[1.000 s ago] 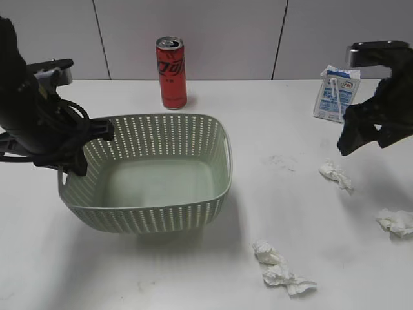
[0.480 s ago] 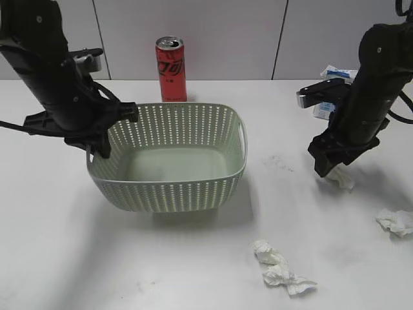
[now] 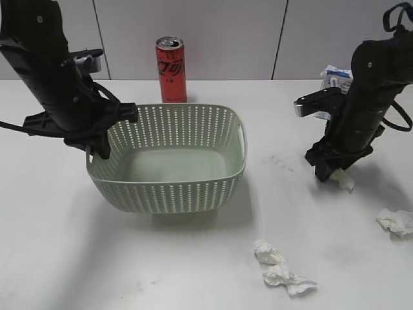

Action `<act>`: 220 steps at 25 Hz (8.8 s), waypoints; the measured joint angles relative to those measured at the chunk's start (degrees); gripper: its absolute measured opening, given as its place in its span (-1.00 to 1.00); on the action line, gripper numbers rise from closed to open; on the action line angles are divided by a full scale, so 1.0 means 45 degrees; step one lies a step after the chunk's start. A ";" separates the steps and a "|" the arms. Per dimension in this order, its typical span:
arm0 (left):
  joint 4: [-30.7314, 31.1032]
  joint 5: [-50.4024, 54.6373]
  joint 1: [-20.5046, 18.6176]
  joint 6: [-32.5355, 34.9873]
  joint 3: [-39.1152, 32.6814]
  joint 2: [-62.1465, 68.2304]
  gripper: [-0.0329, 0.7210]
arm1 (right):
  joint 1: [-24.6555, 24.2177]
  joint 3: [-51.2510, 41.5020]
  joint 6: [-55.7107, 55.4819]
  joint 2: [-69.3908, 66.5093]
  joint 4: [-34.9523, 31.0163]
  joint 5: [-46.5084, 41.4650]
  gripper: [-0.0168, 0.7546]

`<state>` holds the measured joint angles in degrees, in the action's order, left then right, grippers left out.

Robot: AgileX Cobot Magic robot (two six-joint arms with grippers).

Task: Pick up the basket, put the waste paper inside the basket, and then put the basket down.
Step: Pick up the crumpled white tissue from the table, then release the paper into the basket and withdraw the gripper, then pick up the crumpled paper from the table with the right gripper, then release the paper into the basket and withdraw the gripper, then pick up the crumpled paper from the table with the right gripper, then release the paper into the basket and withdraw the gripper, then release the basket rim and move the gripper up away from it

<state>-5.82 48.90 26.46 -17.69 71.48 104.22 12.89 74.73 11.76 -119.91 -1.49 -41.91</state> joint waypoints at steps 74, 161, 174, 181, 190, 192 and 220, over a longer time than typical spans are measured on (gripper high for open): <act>0.0434 0.0046 0.0000 0.0030 0.0000 0.0000 -0.91 | -0.0729 -0.6163 -0.7472 0.3776 0.2852 0.1298 0.32; 0.0338 0.0061 0.0000 0.0041 0.0014 0.0000 -0.91 | 0.5572 -0.4341 0.1174 0.6981 -0.3703 0.1074 -0.89; 0.0295 0.0140 0.0000 0.0041 0.0014 0.0000 -0.91 | 0.5572 0.1013 0.3924 0.3536 -0.7323 0.1447 -0.33; 0.0288 0.0173 0.0000 0.0041 0.0014 0.0000 -0.91 | 0.5572 0.1188 0.3908 0.2666 -0.7255 0.0774 0.66; 0.0271 0.0180 0.0000 0.0041 0.0014 0.0000 -0.91 | 0.2839 0.4125 0.0757 0.2977 -0.3876 -0.4309 0.63; 0.0171 0.0149 0.0000 0.0041 0.0122 0.0110 -0.91 | 0.1650 0.4655 0.0627 0.2977 -0.3650 -0.5450 0.58; -0.0655 0.1209 0.0784 0.1323 0.5045 0.3552 0.81 | -0.2356 -0.2176 -0.0800 1.2364 -0.2128 -0.6106 0.34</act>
<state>-8.76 54.34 29.99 -11.74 94.18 120.20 2.29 64.94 8.16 -64.27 -11.06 -69.38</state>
